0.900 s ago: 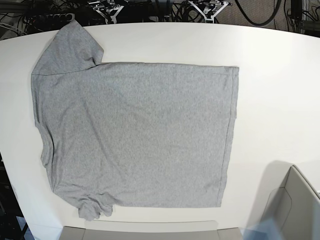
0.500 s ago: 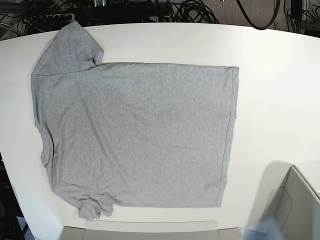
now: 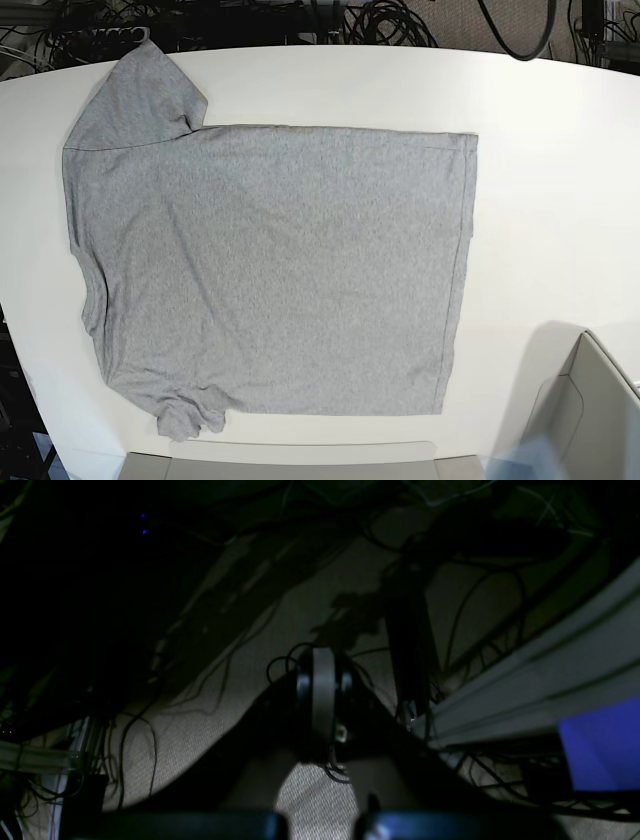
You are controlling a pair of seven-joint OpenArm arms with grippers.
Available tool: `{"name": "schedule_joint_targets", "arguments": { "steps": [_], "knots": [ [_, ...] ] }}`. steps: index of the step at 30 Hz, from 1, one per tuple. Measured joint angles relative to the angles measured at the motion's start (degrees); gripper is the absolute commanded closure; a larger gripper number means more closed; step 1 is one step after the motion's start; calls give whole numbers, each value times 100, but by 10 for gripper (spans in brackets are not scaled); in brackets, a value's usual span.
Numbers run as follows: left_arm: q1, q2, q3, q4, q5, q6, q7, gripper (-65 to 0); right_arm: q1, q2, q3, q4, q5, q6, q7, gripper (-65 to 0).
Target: Fold the T-shirt properly
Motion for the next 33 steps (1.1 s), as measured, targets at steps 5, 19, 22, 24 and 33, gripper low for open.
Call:
{"name": "schedule_joint_targets", "arguments": {
  "steps": [5, 19, 22, 24, 33],
  "knots": [
    [210, -2, -2, 514, -2, 0, -22, -4, -267, 15, 0, 348, 24, -2, 9, -2],
    [2293, -2, -15, 4754, -4, 24, -42, -5, -3110, 35, 11, 5869, 85, -31, -111, -3],
    [2433, -4, -15, 5099, -7, 22, -76, -19, -3436, 31, 9, 6544, 605, -9, -70, -4],
    [2479, -35, -15, 5351, -2, 22, -66, -50, -3613, 46, 9, 6985, 1117, -22, -236, -8],
    [2603, -68, -15, 6577, 2, 44, -59, -104, -4345, 1285, 22, 9047, 2946, -24, -1410, -142]
  ]
}}
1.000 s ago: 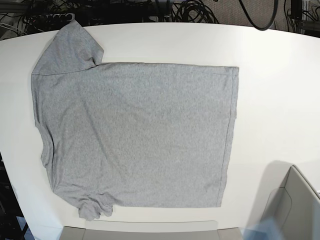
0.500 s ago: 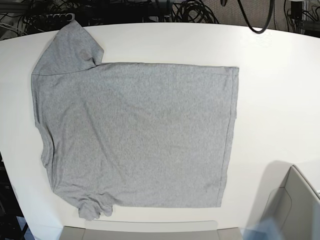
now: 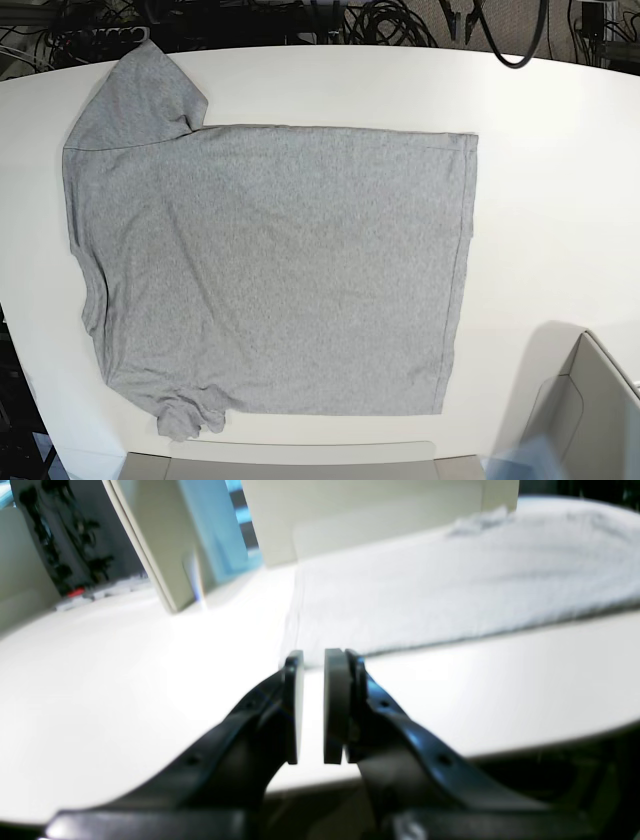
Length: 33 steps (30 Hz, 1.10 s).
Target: Fold the T-shirt properly
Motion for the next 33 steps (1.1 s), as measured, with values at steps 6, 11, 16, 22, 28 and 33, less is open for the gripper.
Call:
{"name": "schedule_joint_targets", "arguments": {
  "steps": [6, 11, 16, 22, 28, 33],
  "knots": [
    [59, 0, 0, 459, -4, 2, 11, -200, -225, 682, -33, 446, 920, 2, -245, -260],
    [92, 17, 0, 592, 4, 0, 15, -221, -273, 962, -72, 538, 1803, 7, -269, -278],
    [96, 20, 0, 789, -2, 22, 503, -221, -299, 1679, -133, 533, 2951, 4, -236, -278],
    [319, -7, 0, 2022, -7, 28, 2297, -221, -313, 2400, -184, 538, 4065, 26, -271, -277],
    [289, -2, 44, 2839, 2, 20, 3580, -220, -229, 3075, -328, 529, 4937, 22, -236, -277],
    [273, 4, 42, 2887, -4, 22, 3932, -220, 306, 3434, -914, 286, 5088, 42, -260, -277]
  ]
}}
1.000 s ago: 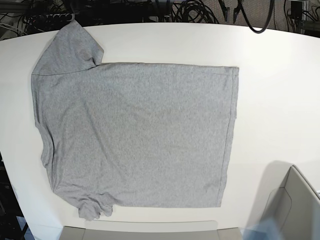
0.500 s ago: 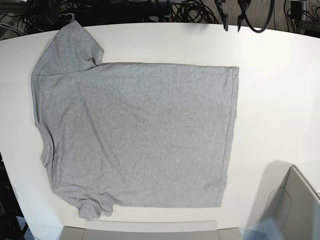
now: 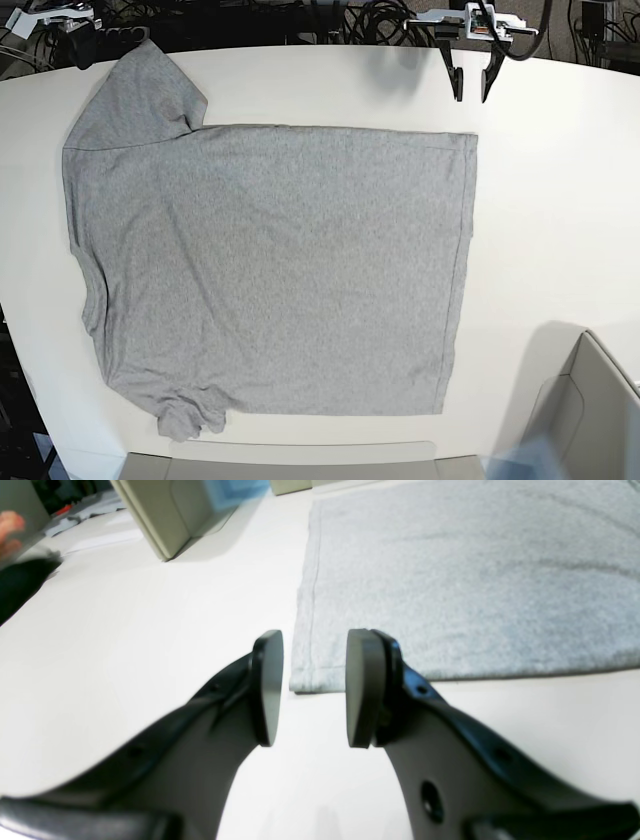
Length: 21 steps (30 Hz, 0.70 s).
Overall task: Fold the T-shirt properly
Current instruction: 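Lower both grippers to the shirt's shoulder corners and pinch them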
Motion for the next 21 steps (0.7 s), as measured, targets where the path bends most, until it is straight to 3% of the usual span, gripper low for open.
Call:
{"name": "schedule_joint_targets", "arguments": {
  "steps": [2, 7, 10, 18, 21],
  "knots": [
    [-4, 9, 0, -4, 2, 2, 20, -220, 420, 133, -472, -81, 103, -46, -9, -277],
    [-7, 13, 7, -11, -2, -7, 15, -220, 1132, 76, -1080, -267, 125, -22, -116, -277],
    [-7, 17, 7, -13, 0, 4, 17, -220, 1438, 55, -1134, -284, 122, -39, -645, -277],
    [-20, 24, 11, -20, 2, 2, 37, -220, 1821, -83, -1132, -671, 111, -17, -763, -277],
    [-63, 26, 11, -24, 0, 2, 166, -220, 1956, -122, -1097, -654, 90, 9, -1056, -277]
  ]
}}
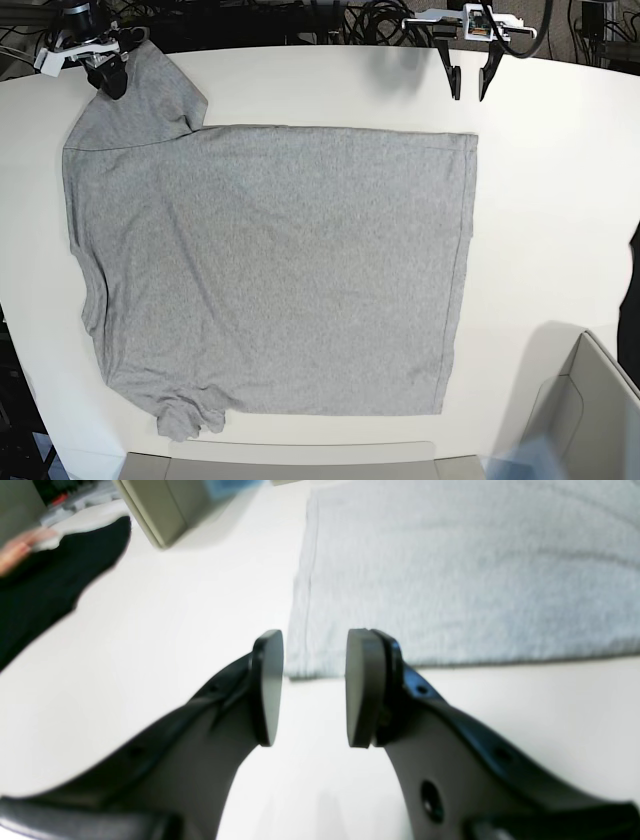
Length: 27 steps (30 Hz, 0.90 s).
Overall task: Fold the T-shirt properly
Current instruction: 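Lower both grippers to the shirt's shoulder corners and pinch them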
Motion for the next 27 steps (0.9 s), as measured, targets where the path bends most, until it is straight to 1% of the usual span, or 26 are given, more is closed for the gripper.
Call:
{"name": "schedule_joint_targets", "arguments": {
  "steps": [2, 4, 6, 8, 10, 13, 15, 17, 19, 20, 21, 22, 24, 26, 27],
  "knots": [
    [-72, 0, 0, 0, 0, -2, 203, -220, 57, -168, 33, -2, -9, -2, 20, -277],
    [-168, 0, 0, 2, 0, -2, 341, -220, 31, -267, 20, -46, -81, 92, 26, -277],
    [-212, -2, 0, 15, -2, -4, 400, -220, 24, -278, 0, -149, -131, 205, 61, -277],
    [-192, 0, 20, 13, -4, -2, 431, -221, 39, -271, 0, -173, -136, 214, 74, -277],
    [-212, -13, 199, 90, -28, -2, 527, -222, 39, -271, 0, -170, -122, 208, 76, -277],
    [-229, -13, 459, 562, -46, -33, 1027, -235, 37, -275, 0, -162, -118, 208, 79, -277],
    [-328, -17, 651, 942, -487, -7, 1467, -257, 37, -278, 0, -162, -118, 212, 79, -277],
    [-487, -26, 730, 1283, -1117, -26, 2140, -280, 35, -278, 0, -179, -105, 321, 76, -277],
    [-697, -177, 704, 1591, -1897, -105, 2758, -292, 24, -269, 0, -184, -90, 387, 72, -277],
    [-807, -313, 638, 1635, -2164, -260, 3158, -292, 22, -267, 0, -188, -92, 389, 63, -277],
    [-940, -448, 535, 1657, -2778, -461, 3436, -292, 22, -262, 0, -197, -92, 396, 66, -277],
    [-1069, -542, 420, 1644, -3182, -688, 3869, -292, 11, -267, 0, -199, -85, 391, 61, -277],
    [-1248, -601, -11, 1572, -3967, -828, 4485, -292, -55, -267, 0, -197, -94, 426, 83, -277],
    [-1405, -623, -590, 1508, -4623, -857, 4841, -292, -74, -262, 0, -195, -105, 452, 85, -277],
    [-1462, -632, -861, 1499, -4819, -911, 5071, -292, -74, -264, 0, -195, -98, 452, 83, -277]
  ]
}}
